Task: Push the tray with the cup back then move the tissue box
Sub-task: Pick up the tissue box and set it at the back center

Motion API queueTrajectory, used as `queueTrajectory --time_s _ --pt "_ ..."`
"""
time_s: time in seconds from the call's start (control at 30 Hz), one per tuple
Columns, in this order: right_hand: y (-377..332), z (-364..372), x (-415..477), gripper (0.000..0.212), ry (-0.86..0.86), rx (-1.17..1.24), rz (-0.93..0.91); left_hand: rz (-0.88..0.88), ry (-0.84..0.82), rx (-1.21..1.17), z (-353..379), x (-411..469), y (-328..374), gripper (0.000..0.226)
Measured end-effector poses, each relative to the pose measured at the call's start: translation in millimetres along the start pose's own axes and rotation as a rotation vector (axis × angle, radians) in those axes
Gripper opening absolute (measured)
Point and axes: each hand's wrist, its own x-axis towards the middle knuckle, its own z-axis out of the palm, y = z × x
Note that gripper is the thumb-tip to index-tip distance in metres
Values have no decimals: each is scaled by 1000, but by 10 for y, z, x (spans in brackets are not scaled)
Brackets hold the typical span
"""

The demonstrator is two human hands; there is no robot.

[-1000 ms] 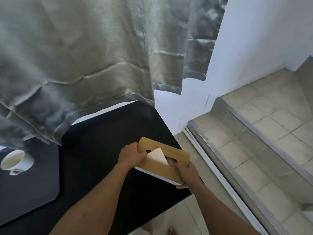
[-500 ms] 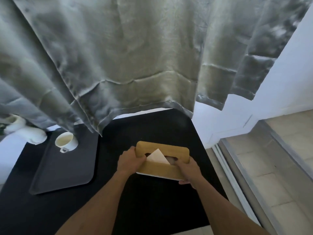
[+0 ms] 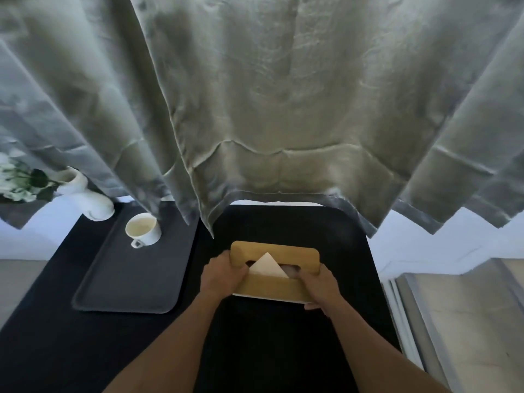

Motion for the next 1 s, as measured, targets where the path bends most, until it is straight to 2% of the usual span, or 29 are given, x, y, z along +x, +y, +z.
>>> queueTrajectory --time_s 0.17,0.5,0.7,0.87,1.0 --pt "-21 -34 -8 64 28 -1 -16 9 20 9 20 -1 50 51" --pt "-220 -56 356 66 49 22 -11 54 39 73 -11 441 166 45" --pt "-434 -70 662 71 58 42 19 36 68 89 -48 801 282 48" --pt "-511 -86 836 62 53 36 19 32 41 125 -69 1003 305 50" --pt "-616 -96 944 70 49 53 7 11 26 66 -122 1149 350 56"
